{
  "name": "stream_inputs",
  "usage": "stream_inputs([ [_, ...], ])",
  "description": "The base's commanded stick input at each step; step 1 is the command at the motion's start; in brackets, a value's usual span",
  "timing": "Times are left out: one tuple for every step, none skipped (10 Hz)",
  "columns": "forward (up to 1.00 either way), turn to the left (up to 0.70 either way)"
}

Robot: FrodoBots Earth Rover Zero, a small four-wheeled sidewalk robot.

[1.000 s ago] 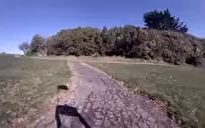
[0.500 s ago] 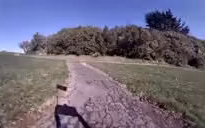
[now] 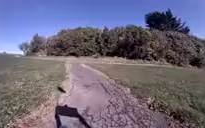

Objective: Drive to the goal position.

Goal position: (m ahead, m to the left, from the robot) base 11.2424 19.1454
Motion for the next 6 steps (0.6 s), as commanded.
stream_inputs([
  [0.70, 0.02],
  [0.70, 0.02],
  [0.70, 0.02],
  [0.70, 0.02],
  [0.70, 0.02],
  [0.70, 0.02],
])
